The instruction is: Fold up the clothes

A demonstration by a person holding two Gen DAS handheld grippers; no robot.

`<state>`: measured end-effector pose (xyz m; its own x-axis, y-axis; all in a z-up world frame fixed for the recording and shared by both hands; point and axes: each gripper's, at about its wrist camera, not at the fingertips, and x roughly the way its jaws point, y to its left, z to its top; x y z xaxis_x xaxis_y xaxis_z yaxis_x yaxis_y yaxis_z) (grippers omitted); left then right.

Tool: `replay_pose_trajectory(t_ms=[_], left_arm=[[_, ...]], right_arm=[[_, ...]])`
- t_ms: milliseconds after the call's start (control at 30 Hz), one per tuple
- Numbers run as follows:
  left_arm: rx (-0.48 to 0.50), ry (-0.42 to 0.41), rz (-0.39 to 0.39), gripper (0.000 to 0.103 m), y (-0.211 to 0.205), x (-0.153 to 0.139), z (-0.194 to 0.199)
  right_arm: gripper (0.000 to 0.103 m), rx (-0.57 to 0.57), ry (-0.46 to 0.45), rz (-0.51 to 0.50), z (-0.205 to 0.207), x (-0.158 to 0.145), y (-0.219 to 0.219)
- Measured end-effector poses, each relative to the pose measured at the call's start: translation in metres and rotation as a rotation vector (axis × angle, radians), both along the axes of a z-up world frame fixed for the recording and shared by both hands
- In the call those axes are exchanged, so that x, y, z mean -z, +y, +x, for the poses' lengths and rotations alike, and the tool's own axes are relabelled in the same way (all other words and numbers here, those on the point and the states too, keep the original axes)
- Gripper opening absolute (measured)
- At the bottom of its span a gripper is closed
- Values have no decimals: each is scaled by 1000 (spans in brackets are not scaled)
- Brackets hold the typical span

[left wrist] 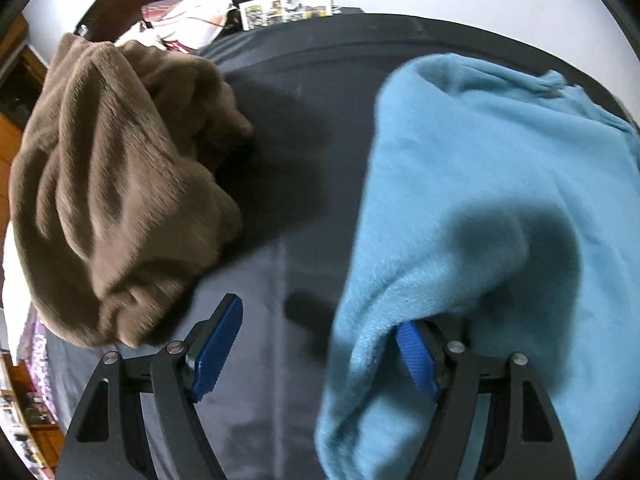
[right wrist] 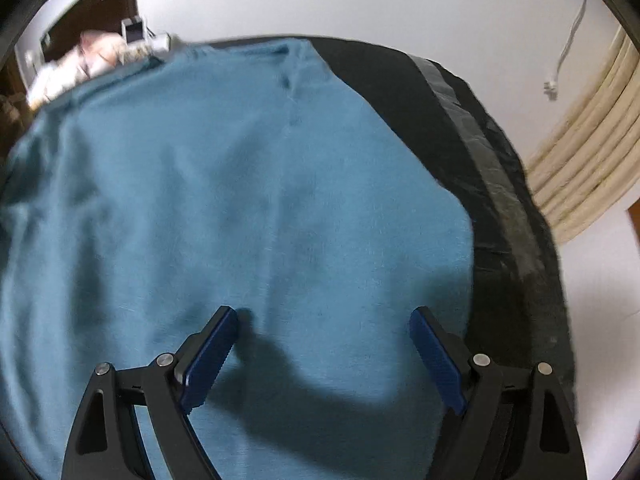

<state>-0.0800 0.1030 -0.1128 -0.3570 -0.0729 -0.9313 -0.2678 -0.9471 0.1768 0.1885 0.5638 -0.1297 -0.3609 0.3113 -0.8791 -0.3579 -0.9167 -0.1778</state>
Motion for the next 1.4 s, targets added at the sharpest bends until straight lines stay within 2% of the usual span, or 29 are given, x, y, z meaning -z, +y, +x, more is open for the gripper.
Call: replay_pose_trajectory(t_ms=[133,200,267,400,567,667,767,900,967,1100,1200,1300,1400], left_arm=[[-97,21,-20,79,-17,-7,-19],[-133,40,-10,79,-23,-14,-27],[-140,64,-4,81,-25,-22,-35],[-125,114,0,81,-18,-38,-47],[-121,121,-16,81,-22,-43,-55],[-85,111,-82,81,-20,-33,-52],[-29,110,-150,81,0,-17,-56],[-8,79,-155,81,-7,-15,-42],[-17,65,-145,81,-13,-16,-36],[-27,46,-131,81,-23,-18,-22],[-23,50,-128,81,-26,-24,-11],[-21,59,-90,81,-22,-35,-3],[-12,68,-48,81,-12,-46,2]], right_arm=[[89,84,-6,102,-1,-12,34],[89,122,-27,230,-5,-21,54],[89,171,-49,370,-13,-33,79],[89,288,-76,491,-28,-55,138],[89,303,68,306,-31,-87,135],[90,189,104,156,-32,-81,90],[89,74,81,74,-33,-62,45],[89,-53,4,19,-30,-31,-7],[89,-74,-45,49,-29,-12,-10],[89,-44,-82,106,-23,-6,1],[89,7,-93,170,-16,-14,24],[90,68,-91,216,-15,-26,51],[90,142,-90,351,-8,-44,73]])
